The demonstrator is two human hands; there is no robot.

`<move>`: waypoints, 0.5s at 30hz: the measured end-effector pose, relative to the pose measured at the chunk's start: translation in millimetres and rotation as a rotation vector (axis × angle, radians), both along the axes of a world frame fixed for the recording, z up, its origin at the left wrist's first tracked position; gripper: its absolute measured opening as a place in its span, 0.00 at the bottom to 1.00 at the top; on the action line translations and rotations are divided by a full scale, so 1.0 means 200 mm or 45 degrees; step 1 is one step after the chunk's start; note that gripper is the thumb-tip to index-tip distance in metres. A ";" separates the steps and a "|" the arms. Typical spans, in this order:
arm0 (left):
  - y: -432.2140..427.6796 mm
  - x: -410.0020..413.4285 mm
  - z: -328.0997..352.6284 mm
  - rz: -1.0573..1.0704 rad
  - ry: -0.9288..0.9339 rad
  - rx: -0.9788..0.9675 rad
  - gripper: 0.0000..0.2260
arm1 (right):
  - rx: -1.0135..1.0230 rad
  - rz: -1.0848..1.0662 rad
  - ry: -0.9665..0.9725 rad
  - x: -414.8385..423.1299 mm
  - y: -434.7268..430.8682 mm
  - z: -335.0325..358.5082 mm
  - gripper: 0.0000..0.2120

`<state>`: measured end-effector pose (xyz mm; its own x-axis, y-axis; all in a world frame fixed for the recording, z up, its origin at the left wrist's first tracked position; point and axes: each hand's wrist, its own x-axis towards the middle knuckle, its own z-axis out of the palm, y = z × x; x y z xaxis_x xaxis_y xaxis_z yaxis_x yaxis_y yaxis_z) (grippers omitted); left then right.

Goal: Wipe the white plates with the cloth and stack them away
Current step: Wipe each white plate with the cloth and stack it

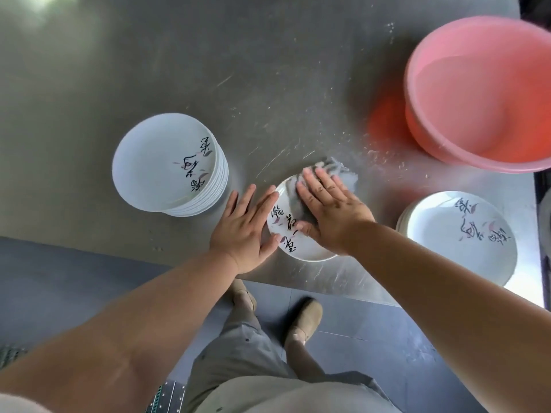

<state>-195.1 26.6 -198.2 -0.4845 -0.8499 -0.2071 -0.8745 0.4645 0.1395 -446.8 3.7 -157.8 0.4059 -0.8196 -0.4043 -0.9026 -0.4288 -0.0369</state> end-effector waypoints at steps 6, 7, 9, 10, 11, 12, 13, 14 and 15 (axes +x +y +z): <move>0.00 0.00 -0.01 0.003 -0.005 0.001 0.37 | 0.062 -0.424 -0.058 -0.02 0.32 0.02 0.48; 0.00 0.00 -0.01 0.001 -0.002 0.003 0.37 | 0.064 -0.440 -0.067 -0.01 0.30 0.01 0.48; -0.01 0.00 -0.01 0.007 -0.017 0.009 0.37 | 0.031 -0.431 -0.125 -0.01 0.20 0.01 0.45; -0.01 0.00 -0.01 0.012 -0.025 0.016 0.37 | 0.008 -0.402 -0.153 -0.02 0.14 0.02 0.44; -0.01 0.00 -0.01 0.017 -0.027 0.015 0.37 | -0.011 -0.377 -0.166 -0.03 0.10 0.01 0.43; -0.01 0.00 -0.01 0.017 -0.023 0.009 0.37 | -0.019 -0.375 -0.171 -0.04 0.08 0.00 0.42; -0.01 -0.01 -0.01 0.015 -0.016 0.007 0.37 | -0.012 -0.399 -0.175 -0.05 0.10 0.00 0.42; -0.01 -0.01 -0.01 0.011 -0.011 0.009 0.38 | -0.002 -0.442 -0.181 -0.04 0.16 -0.01 0.42; -0.01 0.00 -0.01 0.009 -0.006 0.006 0.38 | -0.005 -0.497 -0.193 -0.03 0.24 -0.01 0.43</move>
